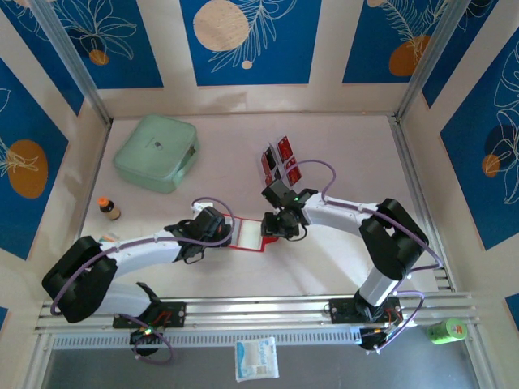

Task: Put the credit cards into the card holder
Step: Rotate the card holder at the center of the table.

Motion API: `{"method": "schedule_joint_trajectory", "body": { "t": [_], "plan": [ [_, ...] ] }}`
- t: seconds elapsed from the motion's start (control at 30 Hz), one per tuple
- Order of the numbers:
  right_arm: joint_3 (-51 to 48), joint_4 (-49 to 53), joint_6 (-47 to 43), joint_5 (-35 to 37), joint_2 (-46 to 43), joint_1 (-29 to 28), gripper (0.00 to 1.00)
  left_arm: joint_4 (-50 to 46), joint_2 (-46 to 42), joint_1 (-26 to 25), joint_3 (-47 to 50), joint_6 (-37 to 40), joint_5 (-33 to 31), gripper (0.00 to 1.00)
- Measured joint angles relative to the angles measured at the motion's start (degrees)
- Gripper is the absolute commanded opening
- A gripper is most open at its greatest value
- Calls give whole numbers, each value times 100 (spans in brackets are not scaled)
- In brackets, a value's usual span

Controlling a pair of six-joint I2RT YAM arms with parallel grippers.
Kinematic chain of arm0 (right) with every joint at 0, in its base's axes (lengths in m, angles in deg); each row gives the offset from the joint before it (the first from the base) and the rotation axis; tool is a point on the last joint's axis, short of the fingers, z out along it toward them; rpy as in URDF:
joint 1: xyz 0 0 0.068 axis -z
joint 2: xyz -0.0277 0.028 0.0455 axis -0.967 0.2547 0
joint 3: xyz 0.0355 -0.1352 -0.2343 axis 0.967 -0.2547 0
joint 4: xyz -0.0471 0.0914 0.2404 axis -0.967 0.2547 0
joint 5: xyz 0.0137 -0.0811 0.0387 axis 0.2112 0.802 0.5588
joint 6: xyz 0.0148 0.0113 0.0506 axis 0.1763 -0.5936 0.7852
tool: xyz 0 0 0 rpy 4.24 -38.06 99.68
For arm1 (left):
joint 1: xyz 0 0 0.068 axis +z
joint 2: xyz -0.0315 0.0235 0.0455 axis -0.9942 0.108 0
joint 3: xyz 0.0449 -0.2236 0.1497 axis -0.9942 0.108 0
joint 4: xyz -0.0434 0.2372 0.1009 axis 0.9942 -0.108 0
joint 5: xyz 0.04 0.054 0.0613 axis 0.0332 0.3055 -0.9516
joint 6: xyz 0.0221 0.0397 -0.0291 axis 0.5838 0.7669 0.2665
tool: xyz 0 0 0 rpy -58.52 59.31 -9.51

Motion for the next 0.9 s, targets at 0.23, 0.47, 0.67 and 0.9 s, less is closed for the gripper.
{"method": "schedule_joint_trajectory", "body": {
  "t": [0.23,0.47,0.67,0.9],
  "plan": [
    [-205,66,-13,144,-98,107,39,0,-13,2,2,39,39,100],
    [-260,55,-2,184,-387,142,34,2,-42,7,2,39,63,100],
    [-374,-133,31,-59,-380,267,1,2,-42,7,7,39,72,100],
    [-511,-269,-146,-374,-380,640,0,15,-42,7,44,37,111,100]
  ]
}}
